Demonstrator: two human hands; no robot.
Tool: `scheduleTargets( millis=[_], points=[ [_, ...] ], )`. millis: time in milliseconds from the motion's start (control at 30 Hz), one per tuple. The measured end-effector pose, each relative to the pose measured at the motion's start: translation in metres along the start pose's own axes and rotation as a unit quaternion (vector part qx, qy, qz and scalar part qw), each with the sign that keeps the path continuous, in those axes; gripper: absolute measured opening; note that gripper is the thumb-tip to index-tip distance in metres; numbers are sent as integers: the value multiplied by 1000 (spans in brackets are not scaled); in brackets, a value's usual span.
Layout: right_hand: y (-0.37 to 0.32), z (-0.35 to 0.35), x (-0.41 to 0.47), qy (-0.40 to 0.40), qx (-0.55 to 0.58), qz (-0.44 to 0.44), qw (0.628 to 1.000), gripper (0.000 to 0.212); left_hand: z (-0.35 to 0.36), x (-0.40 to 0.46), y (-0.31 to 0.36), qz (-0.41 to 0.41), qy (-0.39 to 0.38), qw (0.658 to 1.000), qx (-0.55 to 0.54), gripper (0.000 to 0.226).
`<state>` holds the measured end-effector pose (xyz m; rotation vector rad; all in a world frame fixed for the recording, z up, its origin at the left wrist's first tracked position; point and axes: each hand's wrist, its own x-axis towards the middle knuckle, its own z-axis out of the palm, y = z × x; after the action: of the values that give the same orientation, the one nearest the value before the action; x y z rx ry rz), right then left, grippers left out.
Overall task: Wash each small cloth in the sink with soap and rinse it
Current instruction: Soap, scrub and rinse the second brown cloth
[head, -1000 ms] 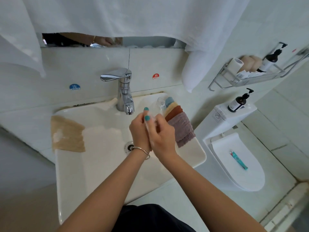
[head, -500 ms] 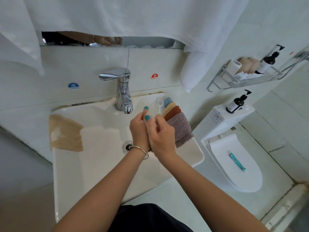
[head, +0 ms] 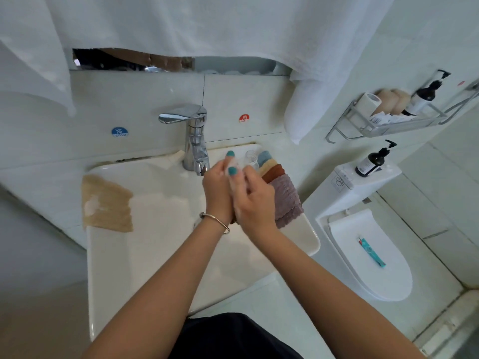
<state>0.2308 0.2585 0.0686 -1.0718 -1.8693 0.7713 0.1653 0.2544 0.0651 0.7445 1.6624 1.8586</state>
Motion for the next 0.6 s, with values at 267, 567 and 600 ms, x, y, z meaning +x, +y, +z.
scheduleTargets(
  millis=[267,567,600],
  points=[
    [16,4,11,-33,-80,32,996,33,5,3,-10,22,6,993,116,43],
    [16,-5,12,-39,-55,97,993,36,9,-12,-15,-1,-18,999,39,42],
    [19,-6,18,-38,-52,121,991,37,11,-18,-15,12,-36,998,42,40]
  ],
)
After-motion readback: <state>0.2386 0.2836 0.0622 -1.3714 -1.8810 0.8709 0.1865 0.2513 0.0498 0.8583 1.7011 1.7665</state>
